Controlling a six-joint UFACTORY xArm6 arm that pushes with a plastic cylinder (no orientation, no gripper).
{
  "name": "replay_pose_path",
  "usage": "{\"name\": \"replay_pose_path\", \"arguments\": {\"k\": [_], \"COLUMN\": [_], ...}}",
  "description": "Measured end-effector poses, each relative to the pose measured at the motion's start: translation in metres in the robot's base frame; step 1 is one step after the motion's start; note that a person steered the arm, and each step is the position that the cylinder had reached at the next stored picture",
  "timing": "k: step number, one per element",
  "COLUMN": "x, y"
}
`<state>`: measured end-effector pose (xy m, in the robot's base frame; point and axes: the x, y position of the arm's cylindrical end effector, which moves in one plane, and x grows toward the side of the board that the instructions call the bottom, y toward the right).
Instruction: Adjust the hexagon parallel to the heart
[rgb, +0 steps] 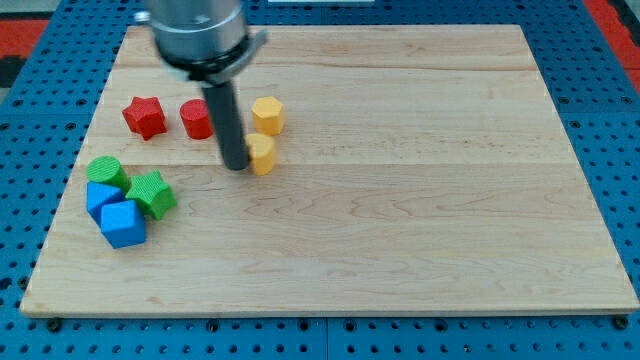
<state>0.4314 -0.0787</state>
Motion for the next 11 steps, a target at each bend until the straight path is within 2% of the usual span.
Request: {"name": "replay_pose_path", "arguments": {"k": [1, 2, 4, 5, 6, 7, 8, 9, 10, 11], "x": [-0.022, -0.027, -0.112, -0.087, -0.079, -0.107, -0.119, -0.106, -0.022, 0.066], "y": [0.061, 0.099, 0.039, 0.006, 0.009, 0.022, 0.099, 0.227, 0.305, 0.229]}}
